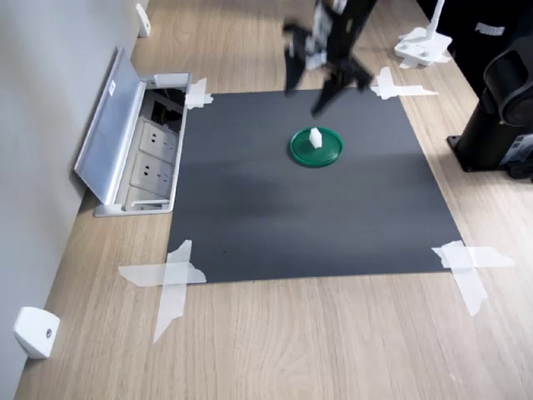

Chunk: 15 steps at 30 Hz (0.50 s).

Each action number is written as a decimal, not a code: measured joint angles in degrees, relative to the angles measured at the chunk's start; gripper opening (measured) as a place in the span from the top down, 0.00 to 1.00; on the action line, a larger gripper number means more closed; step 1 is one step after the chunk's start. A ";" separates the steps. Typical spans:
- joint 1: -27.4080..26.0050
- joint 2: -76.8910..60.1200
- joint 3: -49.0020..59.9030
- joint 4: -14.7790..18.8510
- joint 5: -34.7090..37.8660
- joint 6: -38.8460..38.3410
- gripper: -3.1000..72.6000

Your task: Grasp a white terminal and put it on the green lid.

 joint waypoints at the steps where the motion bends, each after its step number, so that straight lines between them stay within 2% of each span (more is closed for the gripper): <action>1: 0.00 -1.85 -1.07 0.71 0.08 1.14 0.29; 4: 0.00 -7.38 -4.90 5.09 0.49 6.38 0.45; 5: 0.00 -9.00 -5.59 6.11 0.40 8.87 0.54; 9: 0.00 -15.91 -3.35 6.51 -3.47 18.75 0.85; 11: 0.00 -20.19 0.67 5.35 -8.54 23.72 0.93; 15: 0.00 -28.37 9.74 3.09 -18.60 35.27 0.96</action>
